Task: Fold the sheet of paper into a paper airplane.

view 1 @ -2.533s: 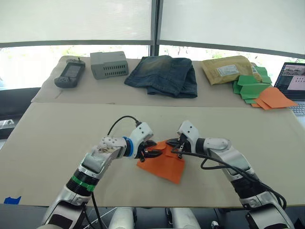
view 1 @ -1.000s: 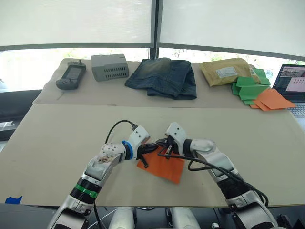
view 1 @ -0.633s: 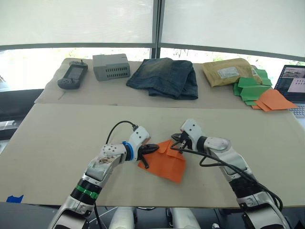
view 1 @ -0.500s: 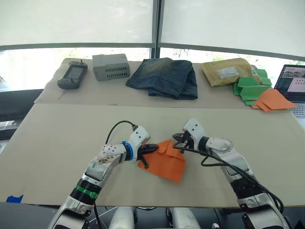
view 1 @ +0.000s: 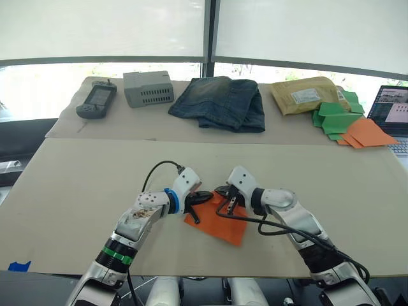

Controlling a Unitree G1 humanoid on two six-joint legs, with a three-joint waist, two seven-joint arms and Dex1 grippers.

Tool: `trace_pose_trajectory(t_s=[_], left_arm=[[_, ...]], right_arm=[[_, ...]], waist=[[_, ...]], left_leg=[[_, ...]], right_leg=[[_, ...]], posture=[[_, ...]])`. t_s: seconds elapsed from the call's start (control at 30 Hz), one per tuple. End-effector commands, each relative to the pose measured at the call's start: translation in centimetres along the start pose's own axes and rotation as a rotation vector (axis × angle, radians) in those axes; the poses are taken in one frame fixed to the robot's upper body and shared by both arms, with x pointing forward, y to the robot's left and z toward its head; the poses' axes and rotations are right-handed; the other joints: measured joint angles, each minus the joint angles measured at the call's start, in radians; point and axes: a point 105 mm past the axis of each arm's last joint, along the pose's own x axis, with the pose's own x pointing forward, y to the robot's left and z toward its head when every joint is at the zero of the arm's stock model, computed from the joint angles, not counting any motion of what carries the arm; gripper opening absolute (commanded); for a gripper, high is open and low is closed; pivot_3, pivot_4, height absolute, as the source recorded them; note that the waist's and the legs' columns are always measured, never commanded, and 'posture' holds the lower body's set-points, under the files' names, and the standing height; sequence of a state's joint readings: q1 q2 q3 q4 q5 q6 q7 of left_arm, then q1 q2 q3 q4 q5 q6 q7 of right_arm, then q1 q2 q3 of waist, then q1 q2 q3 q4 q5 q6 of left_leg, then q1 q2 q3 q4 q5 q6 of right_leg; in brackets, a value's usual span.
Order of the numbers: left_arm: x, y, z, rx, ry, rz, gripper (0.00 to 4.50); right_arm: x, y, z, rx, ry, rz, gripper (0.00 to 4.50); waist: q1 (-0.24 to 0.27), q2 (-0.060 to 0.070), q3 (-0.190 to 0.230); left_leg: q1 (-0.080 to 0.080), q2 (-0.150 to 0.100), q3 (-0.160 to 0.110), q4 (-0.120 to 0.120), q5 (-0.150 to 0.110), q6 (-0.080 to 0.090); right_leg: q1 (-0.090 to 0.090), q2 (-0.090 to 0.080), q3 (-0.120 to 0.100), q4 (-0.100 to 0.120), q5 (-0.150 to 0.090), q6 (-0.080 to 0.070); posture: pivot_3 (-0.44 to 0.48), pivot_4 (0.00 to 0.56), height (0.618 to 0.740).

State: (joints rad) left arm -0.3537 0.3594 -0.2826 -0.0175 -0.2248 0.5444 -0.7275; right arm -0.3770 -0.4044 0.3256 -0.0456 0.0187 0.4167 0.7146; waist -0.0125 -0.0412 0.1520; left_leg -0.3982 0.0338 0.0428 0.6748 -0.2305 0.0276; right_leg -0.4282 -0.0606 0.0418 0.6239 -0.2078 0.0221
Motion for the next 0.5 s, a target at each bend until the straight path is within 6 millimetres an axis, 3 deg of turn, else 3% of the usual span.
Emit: trace_pose_trajectory(t_s=[0.03, 0.17, 0.3, 0.4, 0.5], left_arm=[[-1.4, 1.7, -3.4, -0.072, 0.118, 0.092, 0.02], [-3.8, 2.5, -6.4, -0.093, 0.237, 0.1, 0.02], [-6.4, 3.3, -7.8, -0.128, 0.29, 0.135, 0.02], [-7.8, 3.9, -7.8, -0.142, 0.296, 0.154, 0.02], [-8.3, 4.9, -6.5, -0.142, 0.224, 0.18, 0.02]], right_arm=[[-0.1, -0.1, -0.8, 0.006, 0.041, 0.001, 0.0], [0.2, 0.1, -0.9, 0.01, 0.044, 0.012, 0.0], [0.4, 0.1, -0.8, 0.012, 0.04, 0.024, 0.0], [0.4, 0.1, -0.8, 0.013, 0.038, 0.028, 0.0], [0.4, 0.0, -0.7, 0.014, 0.034, 0.03, 0.0]], waist=[[-0.002, 0.0, 0.0], [-0.014, -0.001, -0.001], [-0.028, -0.001, -0.002], [-0.037, -0.001, -0.002], [-0.036, -0.001, -0.002]], left_leg=[[0.0, 0.0, 0.0, 0.0, 0.0, 0.0], [0.003, 0.001, 0.0, -0.002, 0.0, 0.0], [0.012, 0.001, 0.0, -0.009, -0.003, -0.006], [0.016, 0.002, 0.0, -0.014, -0.005, -0.008], [0.019, 0.003, 0.0, -0.016, -0.004, -0.007]], right_leg=[[0.0, 0.0, 0.0, 0.0, 0.0, 0.0], [0.001, 0.001, 0.0, 0.0, 0.0, 0.0], [0.005, 0.0, 0.0, 0.0, -0.002, -0.003], [0.005, 0.001, 0.0, 0.0, -0.002, -0.003], [0.004, 0.002, -0.001, 0.001, -0.003, -0.005]], posture=[[0.0, 0.15, 0.722], [0.0, 0.15, 0.722], [0.0, 0.15, 0.722], [0.0, 0.15, 0.722], [0.0, 0.15, 0.722]])
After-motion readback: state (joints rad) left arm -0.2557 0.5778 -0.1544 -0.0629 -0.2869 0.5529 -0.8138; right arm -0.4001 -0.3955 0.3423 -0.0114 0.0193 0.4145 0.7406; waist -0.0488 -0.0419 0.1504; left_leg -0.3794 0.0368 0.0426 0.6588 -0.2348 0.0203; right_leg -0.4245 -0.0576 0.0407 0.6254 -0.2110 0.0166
